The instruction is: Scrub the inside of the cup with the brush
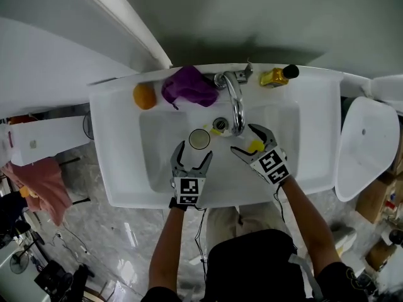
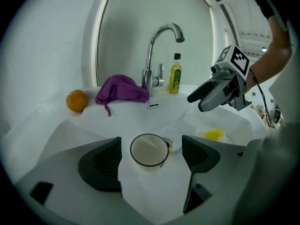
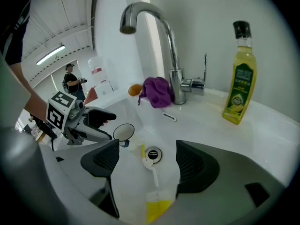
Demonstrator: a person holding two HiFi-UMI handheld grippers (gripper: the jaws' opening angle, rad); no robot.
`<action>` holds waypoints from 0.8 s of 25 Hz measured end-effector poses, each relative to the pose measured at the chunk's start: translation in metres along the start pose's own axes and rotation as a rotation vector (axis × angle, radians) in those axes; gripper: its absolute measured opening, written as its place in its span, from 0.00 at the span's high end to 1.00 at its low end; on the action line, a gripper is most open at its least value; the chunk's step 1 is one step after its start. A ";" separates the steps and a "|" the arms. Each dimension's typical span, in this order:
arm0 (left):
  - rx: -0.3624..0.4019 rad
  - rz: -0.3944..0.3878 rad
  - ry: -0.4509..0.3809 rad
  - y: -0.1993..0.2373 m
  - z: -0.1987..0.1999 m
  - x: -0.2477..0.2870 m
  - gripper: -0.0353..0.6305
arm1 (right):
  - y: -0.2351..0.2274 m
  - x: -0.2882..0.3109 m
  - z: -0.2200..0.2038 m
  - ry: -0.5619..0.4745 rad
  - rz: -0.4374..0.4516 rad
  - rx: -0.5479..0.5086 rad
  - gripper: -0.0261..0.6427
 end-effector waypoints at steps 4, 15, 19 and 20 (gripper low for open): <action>-0.024 -0.024 0.037 -0.001 -0.021 0.033 0.32 | -0.002 0.041 -0.007 0.062 0.069 -0.038 0.37; -0.083 -0.001 0.026 0.003 -0.044 0.077 0.32 | -0.009 0.121 -0.045 0.296 0.140 -0.255 0.42; -0.086 0.006 0.020 0.002 -0.044 0.078 0.32 | -0.003 0.134 -0.043 0.325 0.134 -0.315 0.46; -0.087 0.007 0.020 0.002 -0.044 0.078 0.32 | -0.001 0.138 -0.043 0.341 0.141 -0.333 0.47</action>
Point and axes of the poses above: the fingertips, and each gripper's own axes: x forward along the fingers, y to its left, z out of its top, the point moved 8 cm from there along -x, backward along the fingers, and after that the axes turned 3 degrees about x, right-handed, at the moved point
